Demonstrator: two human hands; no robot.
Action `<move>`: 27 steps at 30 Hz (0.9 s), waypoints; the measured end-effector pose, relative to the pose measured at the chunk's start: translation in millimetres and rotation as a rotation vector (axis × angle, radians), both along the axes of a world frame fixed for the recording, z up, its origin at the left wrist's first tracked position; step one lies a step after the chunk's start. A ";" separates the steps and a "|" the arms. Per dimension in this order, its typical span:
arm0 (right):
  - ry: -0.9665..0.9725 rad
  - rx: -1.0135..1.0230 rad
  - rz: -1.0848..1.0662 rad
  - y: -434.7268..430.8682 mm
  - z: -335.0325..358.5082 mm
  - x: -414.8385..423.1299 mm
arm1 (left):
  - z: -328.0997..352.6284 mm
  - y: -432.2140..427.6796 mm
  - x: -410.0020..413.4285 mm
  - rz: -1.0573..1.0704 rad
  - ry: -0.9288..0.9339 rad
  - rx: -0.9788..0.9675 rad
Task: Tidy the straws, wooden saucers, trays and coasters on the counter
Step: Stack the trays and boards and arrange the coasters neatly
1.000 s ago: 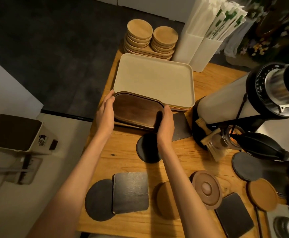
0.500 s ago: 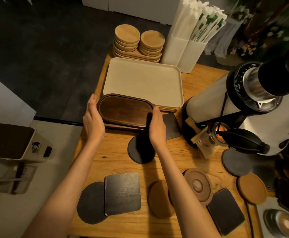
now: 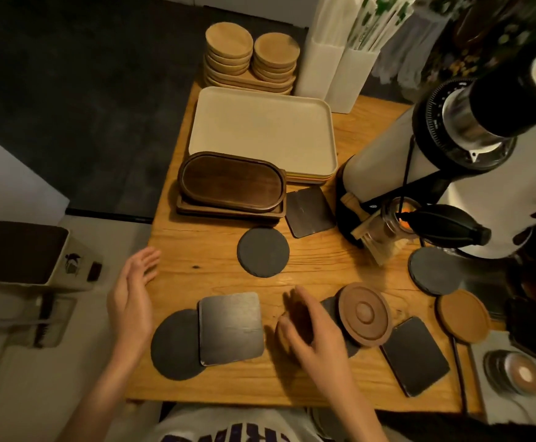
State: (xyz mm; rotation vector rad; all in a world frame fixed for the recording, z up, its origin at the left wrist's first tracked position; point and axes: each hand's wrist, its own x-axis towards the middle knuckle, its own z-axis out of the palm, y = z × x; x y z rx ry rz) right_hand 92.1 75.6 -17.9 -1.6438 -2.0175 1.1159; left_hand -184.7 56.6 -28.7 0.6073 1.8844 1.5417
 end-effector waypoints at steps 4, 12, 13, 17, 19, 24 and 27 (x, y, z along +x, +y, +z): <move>-0.133 0.034 0.304 -14.8 -8.1 -25.1 | -13.0 -42.6 12.8 -0.053 0.010 -0.046; -0.275 0.130 0.599 -2.4 -7.8 -51.7 | -15.9 -64.2 17.4 -0.113 0.027 -0.074; -0.273 0.123 0.601 -0.6 -8.5 -51.9 | -15.1 -64.7 17.7 -0.118 0.029 -0.071; -0.255 0.121 0.589 5.4 -7.4 -55.1 | -7.3 -68.0 19.7 -0.102 0.088 -0.071; -0.218 0.149 0.570 6.4 -5.4 -57.3 | -2.8 -69.3 20.9 -0.087 0.120 -0.073; -0.068 0.189 0.437 0.0 7.6 -56.6 | 12.7 -64.7 24.7 -0.114 0.132 -0.040; 0.069 0.153 0.276 -2.7 26.0 -49.3 | 26.4 -53.4 34.5 -0.174 -0.017 -0.003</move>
